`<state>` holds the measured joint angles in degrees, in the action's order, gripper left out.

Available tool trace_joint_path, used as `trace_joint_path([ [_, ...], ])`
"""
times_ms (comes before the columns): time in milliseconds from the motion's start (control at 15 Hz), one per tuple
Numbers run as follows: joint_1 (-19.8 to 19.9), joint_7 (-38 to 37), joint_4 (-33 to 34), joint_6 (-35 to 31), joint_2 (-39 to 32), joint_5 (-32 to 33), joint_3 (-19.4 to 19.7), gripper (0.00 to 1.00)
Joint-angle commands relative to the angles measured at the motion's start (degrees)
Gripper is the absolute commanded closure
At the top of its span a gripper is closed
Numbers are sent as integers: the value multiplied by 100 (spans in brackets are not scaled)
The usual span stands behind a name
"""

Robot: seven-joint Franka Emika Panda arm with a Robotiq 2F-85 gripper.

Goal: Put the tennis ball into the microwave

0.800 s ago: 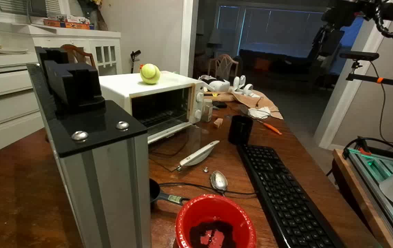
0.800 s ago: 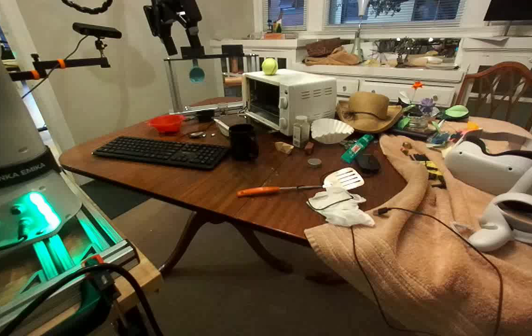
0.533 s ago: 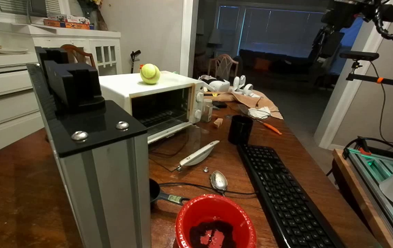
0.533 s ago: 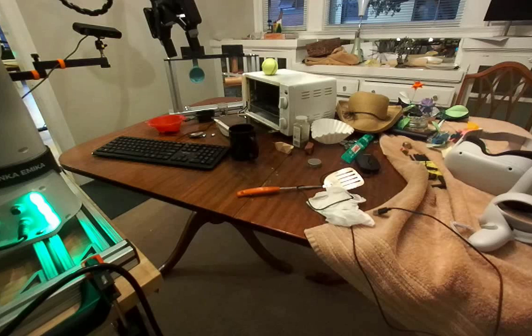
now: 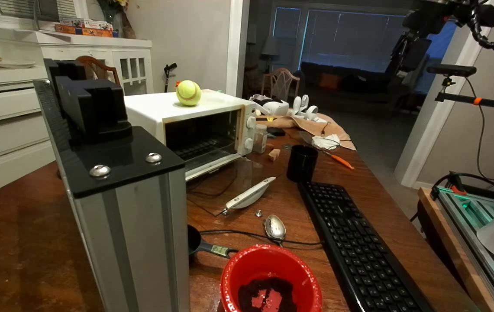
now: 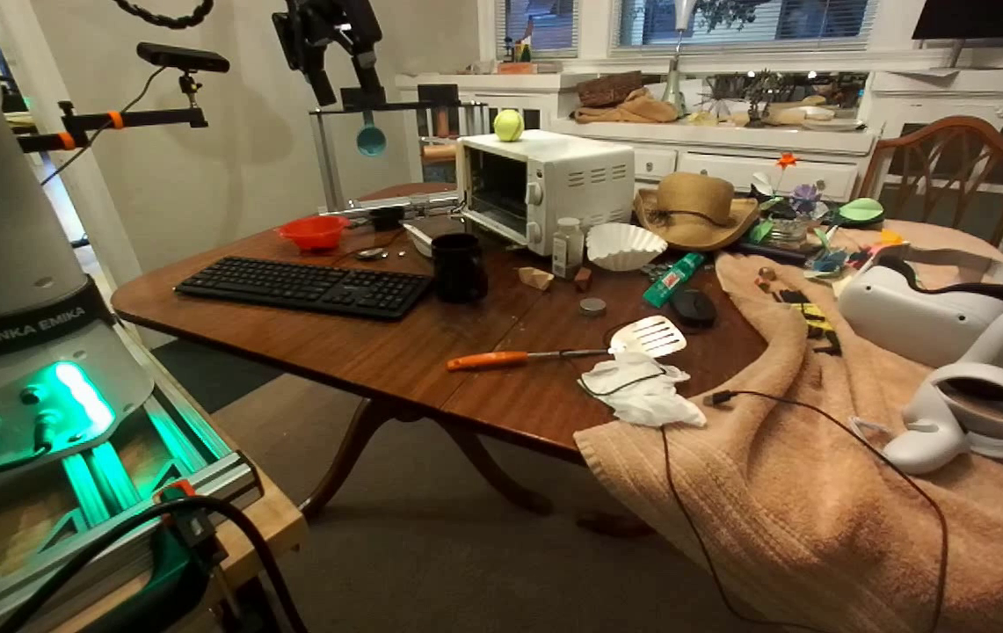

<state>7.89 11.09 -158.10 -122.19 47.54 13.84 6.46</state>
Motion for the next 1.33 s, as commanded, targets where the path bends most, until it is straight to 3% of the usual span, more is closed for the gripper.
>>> trace_joint_path([
  [0,-376,-388,108,-671,-532,-295,-194,0],
  [333,-751,-970,591,-1495,-1465,-692,-670,0],
  [733,-718,-1809,2022,-1986,-2946,-805,-1118,0],
  [1267,-786,-2241,3794,-2355,-4571,-753,-1086,0],
])
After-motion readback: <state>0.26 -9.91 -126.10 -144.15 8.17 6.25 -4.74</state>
